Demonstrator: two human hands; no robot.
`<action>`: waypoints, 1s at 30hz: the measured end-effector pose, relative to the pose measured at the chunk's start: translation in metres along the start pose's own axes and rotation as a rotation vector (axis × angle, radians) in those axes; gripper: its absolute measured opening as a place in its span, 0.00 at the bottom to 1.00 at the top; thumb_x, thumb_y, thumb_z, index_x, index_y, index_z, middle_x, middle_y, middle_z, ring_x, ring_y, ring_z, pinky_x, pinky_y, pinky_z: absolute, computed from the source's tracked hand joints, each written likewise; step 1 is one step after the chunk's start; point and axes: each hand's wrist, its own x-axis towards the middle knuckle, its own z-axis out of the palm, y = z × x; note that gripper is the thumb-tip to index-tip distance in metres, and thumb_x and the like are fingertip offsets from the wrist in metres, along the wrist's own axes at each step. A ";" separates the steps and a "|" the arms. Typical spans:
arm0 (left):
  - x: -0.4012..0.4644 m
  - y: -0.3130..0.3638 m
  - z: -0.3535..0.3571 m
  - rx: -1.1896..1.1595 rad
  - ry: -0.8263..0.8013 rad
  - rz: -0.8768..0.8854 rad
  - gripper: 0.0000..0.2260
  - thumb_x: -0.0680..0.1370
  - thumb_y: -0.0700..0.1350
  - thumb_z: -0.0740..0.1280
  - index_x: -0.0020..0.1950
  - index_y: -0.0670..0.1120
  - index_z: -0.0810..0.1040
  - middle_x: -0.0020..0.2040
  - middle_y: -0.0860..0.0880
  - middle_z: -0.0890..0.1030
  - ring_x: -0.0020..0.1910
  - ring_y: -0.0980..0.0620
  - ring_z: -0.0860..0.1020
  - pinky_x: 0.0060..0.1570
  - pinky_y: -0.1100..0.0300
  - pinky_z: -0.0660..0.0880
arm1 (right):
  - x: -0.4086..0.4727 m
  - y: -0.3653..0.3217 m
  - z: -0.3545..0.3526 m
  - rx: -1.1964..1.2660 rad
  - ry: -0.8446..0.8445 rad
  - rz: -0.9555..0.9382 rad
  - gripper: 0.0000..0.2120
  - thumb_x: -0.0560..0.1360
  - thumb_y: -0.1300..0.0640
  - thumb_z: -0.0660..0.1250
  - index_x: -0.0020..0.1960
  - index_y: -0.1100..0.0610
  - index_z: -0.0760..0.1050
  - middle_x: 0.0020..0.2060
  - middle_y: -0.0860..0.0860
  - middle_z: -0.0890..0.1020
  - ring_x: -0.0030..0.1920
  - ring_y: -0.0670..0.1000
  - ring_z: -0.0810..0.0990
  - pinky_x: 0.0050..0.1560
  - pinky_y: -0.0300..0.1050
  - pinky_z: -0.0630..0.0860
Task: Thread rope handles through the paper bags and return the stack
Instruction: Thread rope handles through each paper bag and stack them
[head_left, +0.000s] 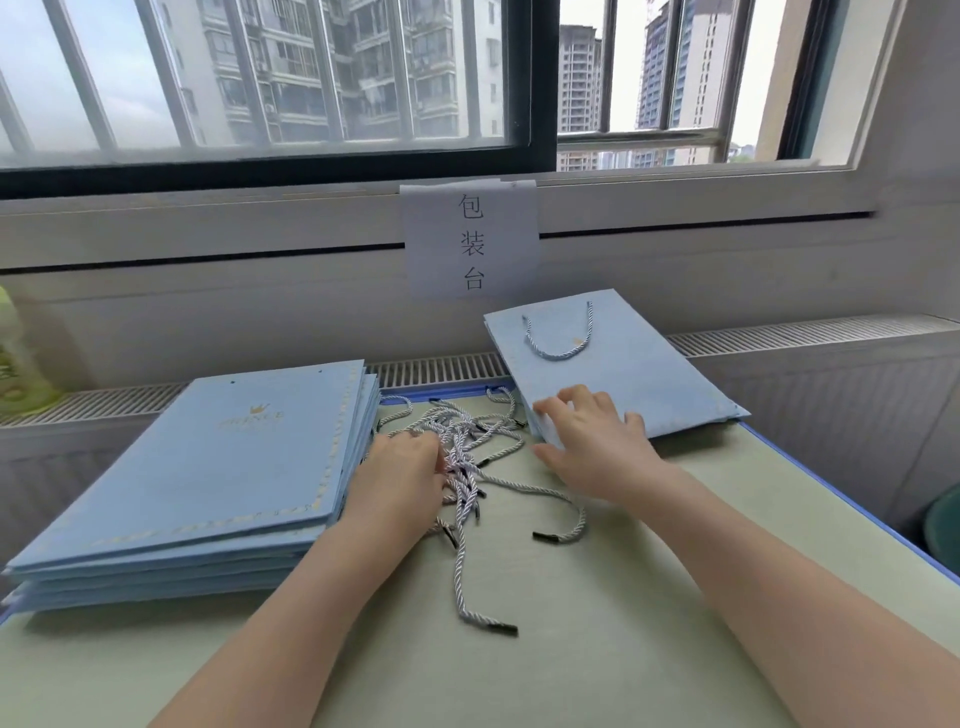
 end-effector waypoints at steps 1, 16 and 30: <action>0.000 0.000 0.000 0.005 0.000 0.000 0.06 0.79 0.45 0.62 0.54 0.46 0.74 0.55 0.48 0.76 0.61 0.48 0.68 0.55 0.51 0.72 | 0.001 0.001 0.002 -0.013 0.032 0.020 0.18 0.80 0.47 0.55 0.68 0.49 0.62 0.67 0.51 0.62 0.67 0.54 0.60 0.64 0.59 0.60; 0.008 -0.044 -0.043 0.097 -0.008 -0.550 0.20 0.80 0.53 0.58 0.66 0.41 0.66 0.66 0.37 0.70 0.65 0.36 0.67 0.61 0.48 0.64 | -0.021 -0.059 0.004 0.160 0.008 -0.495 0.16 0.80 0.49 0.56 0.65 0.52 0.71 0.61 0.49 0.73 0.62 0.51 0.69 0.62 0.46 0.65; 0.001 -0.038 -0.056 0.286 0.016 -0.322 0.07 0.80 0.48 0.60 0.44 0.47 0.67 0.55 0.44 0.78 0.52 0.43 0.74 0.44 0.58 0.65 | -0.021 -0.061 0.005 0.377 -0.021 -0.351 0.09 0.80 0.57 0.59 0.58 0.55 0.72 0.38 0.42 0.70 0.43 0.46 0.68 0.38 0.38 0.62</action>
